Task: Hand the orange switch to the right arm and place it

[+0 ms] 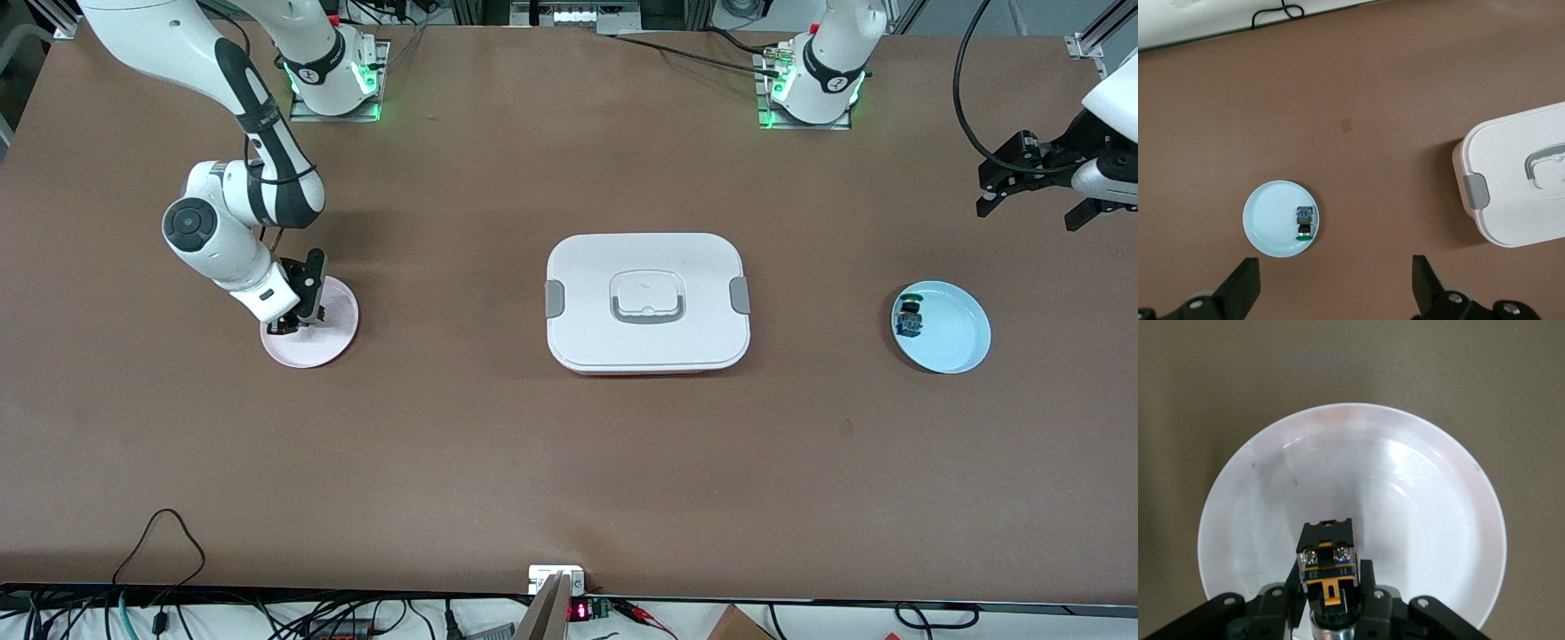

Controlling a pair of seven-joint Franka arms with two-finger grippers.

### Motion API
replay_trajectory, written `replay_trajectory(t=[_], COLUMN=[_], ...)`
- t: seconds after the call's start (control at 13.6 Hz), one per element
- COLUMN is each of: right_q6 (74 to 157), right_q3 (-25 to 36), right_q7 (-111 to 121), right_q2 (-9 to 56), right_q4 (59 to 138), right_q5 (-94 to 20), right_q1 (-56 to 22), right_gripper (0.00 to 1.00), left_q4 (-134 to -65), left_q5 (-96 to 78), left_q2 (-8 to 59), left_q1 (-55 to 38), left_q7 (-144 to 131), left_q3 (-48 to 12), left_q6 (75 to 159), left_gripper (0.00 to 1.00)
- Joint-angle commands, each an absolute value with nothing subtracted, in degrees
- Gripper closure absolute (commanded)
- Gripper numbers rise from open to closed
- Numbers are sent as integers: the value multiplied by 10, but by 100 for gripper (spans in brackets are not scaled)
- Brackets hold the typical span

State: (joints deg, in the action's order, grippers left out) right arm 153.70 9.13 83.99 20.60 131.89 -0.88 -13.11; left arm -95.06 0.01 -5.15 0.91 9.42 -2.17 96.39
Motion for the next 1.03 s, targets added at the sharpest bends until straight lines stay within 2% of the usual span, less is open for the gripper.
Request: replay_trajectory(t=[0.0, 0.22, 0.59, 0.96], right_q6=[1553, 1543, 1479, 1256], right_q3=[92, 94, 96, 97], right_q7=[844, 838, 834, 764], right_q2=[195, 173, 101, 94], right_q4=[1332, 1331, 1297, 1117], right_q5=[-1, -3, -12, -13], right_q1=[-133, -132, -132, -134], right_gripper=[2, 0, 0, 0], left_q4=[-924, -920, -907, -900], left_q5=[-2, -4, -11, -9], left_q2=[-24, -1, 11, 21], left_q1=[3, 4, 2, 9], left_q7=[86, 86, 88, 73], left_q3=[-29, -25, -23, -23], left_q6=[946, 937, 919, 902], left_gripper=[0, 0, 0, 0])
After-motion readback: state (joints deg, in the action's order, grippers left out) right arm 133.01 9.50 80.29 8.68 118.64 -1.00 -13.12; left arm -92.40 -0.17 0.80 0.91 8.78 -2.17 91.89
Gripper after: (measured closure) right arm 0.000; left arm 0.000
